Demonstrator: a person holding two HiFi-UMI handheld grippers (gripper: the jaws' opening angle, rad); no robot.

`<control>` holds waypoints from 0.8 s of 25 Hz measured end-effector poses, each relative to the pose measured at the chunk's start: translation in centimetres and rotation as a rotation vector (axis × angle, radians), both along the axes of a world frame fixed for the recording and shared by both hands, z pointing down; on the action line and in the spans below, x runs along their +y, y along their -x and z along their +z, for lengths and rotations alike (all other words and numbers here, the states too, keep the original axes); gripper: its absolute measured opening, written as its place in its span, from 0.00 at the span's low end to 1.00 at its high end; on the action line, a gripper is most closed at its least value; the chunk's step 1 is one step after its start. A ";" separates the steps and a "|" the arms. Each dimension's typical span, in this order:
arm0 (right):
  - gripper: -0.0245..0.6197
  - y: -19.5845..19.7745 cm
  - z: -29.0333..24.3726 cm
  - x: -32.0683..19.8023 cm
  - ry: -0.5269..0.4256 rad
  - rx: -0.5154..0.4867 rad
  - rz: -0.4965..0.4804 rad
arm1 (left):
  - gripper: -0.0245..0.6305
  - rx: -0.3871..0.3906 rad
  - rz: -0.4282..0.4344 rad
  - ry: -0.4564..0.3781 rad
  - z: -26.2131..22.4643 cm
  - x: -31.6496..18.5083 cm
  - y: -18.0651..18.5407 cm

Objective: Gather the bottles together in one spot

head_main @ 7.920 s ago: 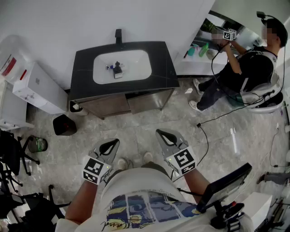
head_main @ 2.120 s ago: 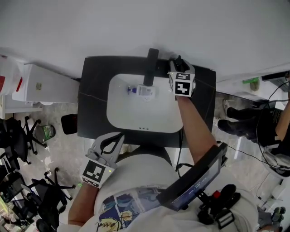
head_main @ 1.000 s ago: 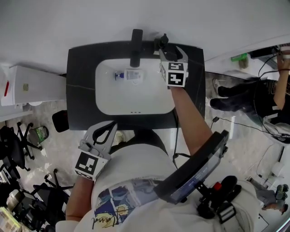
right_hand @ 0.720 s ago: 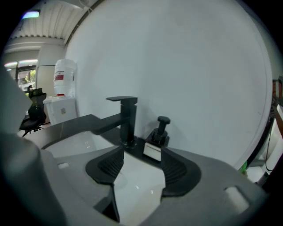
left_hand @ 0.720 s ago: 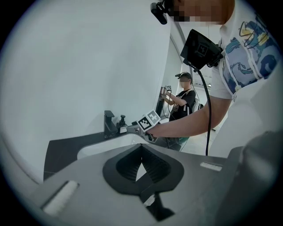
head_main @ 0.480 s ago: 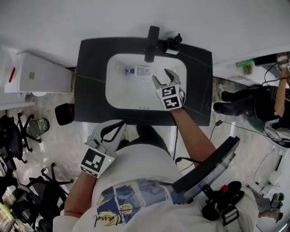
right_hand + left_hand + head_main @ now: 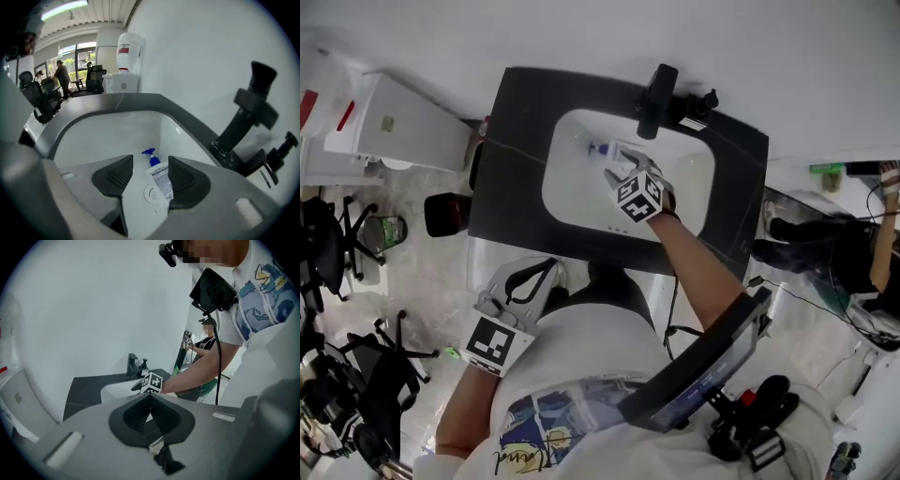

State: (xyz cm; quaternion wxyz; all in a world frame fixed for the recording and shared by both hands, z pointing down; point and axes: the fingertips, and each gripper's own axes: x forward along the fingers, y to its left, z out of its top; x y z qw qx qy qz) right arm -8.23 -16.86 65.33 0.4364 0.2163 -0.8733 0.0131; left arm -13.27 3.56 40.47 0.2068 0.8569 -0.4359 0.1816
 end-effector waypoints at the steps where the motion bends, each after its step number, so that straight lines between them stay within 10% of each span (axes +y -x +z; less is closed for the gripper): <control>1: 0.40 0.5 0.7 -0.1 0.003 0.016 -0.026 | 0.04 -0.004 -0.017 0.005 0.1 0.1 0.3; 20: 0.34 4.0 11.9 -3.0 -0.047 0.369 -0.427 | 0.04 -0.030 -0.244 0.115 2.6 1.0 2.9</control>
